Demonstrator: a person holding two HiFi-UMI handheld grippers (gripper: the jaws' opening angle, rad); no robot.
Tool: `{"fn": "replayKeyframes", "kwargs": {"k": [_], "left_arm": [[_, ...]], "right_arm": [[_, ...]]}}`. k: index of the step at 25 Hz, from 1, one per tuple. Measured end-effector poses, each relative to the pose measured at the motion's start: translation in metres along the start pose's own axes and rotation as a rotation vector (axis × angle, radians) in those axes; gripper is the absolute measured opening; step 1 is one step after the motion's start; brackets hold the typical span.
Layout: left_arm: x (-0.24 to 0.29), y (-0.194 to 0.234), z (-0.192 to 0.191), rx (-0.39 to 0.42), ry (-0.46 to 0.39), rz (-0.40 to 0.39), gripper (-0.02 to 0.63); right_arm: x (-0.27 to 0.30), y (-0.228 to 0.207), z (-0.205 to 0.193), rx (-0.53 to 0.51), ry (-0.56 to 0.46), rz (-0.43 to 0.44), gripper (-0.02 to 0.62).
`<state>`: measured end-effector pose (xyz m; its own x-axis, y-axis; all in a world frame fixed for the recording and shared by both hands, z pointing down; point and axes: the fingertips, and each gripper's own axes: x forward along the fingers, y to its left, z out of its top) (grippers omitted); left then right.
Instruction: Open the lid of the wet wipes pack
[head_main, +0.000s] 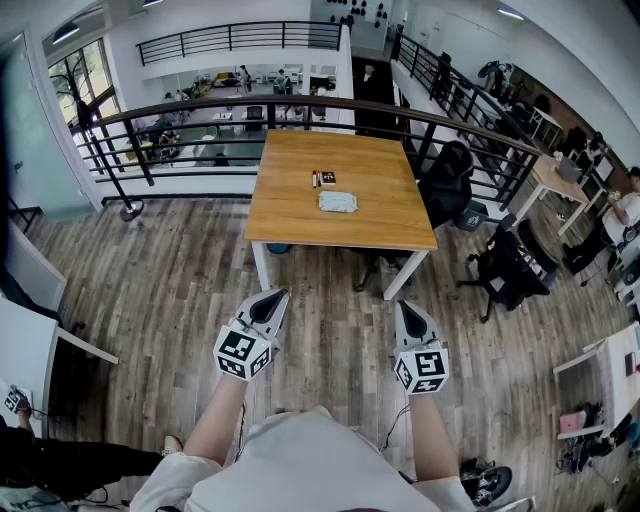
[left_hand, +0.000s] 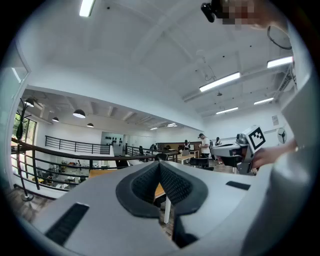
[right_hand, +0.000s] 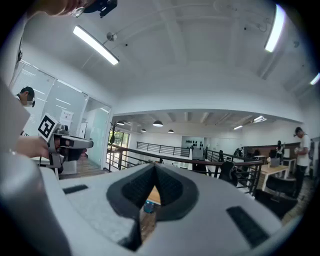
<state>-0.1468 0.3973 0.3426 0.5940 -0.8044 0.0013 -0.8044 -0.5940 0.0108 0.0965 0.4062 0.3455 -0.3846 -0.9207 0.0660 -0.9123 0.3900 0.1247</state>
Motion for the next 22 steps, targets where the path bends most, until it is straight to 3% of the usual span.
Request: {"fn": "replayKeyframes", "kwargs": {"k": [15,22], "left_arm": [[-0.01,-0.016,-0.001,0.001,0.012,-0.041,-0.006],[-0.014,-0.016,-0.006,-0.01,0.008,-0.063,0.019]], "right_arm": [[-0.014,0.011,0.007,0.0,-0.021,0.025,0.003],[-0.014,0.025,-0.002,0.02,0.005,0.054,0.046]]}}
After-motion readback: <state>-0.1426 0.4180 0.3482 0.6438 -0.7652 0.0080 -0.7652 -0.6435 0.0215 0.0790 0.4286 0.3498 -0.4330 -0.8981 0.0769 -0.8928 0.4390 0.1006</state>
